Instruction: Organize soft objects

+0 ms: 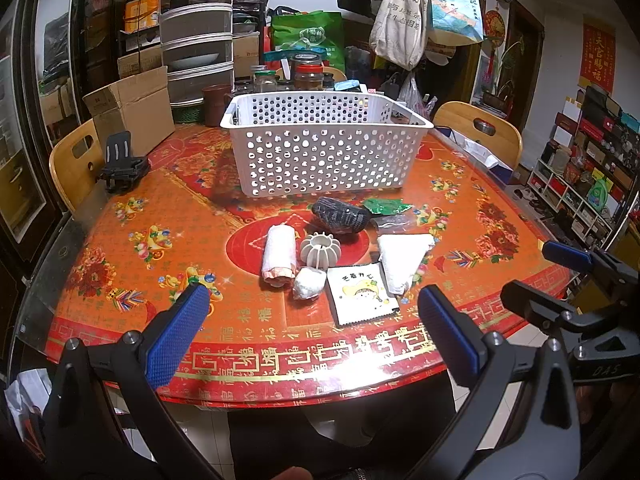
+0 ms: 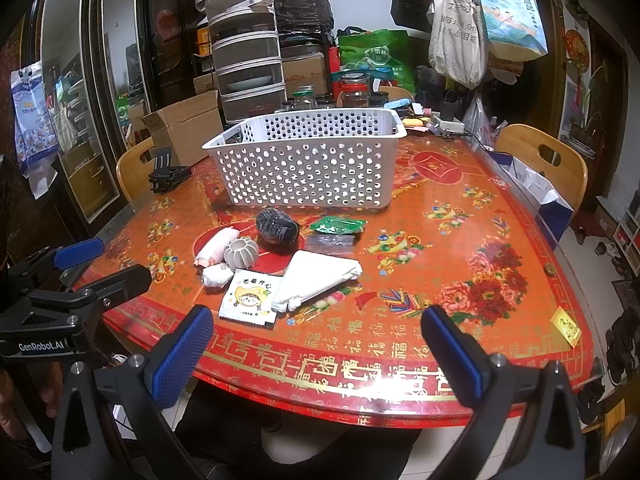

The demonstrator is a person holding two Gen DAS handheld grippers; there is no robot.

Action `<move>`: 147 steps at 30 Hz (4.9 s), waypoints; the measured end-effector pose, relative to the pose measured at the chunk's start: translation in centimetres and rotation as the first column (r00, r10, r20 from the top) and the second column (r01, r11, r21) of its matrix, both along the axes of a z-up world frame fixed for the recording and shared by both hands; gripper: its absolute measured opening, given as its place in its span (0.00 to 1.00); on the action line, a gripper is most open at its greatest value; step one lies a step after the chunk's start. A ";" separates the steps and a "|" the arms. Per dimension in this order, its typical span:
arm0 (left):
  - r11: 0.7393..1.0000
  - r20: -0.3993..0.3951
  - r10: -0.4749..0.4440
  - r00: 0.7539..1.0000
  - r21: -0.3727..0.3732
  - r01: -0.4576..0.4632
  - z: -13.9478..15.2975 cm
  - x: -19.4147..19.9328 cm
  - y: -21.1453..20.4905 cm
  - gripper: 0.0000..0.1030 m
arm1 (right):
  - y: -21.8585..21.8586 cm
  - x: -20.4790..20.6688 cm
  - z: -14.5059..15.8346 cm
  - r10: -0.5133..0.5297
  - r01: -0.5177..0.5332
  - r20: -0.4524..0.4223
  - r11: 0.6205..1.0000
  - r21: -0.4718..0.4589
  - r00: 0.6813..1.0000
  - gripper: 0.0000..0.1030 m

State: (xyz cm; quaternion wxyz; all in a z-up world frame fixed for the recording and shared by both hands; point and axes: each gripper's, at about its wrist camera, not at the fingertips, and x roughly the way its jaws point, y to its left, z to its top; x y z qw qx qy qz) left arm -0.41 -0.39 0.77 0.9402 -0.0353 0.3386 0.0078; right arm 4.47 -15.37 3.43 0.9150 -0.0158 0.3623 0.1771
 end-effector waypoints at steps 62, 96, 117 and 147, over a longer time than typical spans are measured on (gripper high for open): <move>0.998 -0.160 0.005 0.987 -0.062 -0.015 -9.9 13.3 6.3 0.72 | 3.1 8.8 -8.4 0.006 -0.005 -0.107 1.000 0.006 0.994 1.00; 0.996 -0.073 -0.051 0.996 -0.073 0.045 -8.5 11.5 5.9 0.30 | 3.9 9.2 -7.6 0.063 -0.063 -0.079 0.998 0.005 0.995 0.34; 0.998 0.032 -0.047 0.998 -0.047 0.048 -3.6 10.3 5.6 0.29 | 2.2 8.9 -3.2 0.065 -0.066 0.017 0.997 0.037 0.998 0.33; 0.989 0.139 -0.111 0.984 -0.077 0.123 12.1 19.1 5.0 0.29 | 4.1 17.6 6.3 0.120 -0.122 0.072 0.992 0.023 0.990 0.33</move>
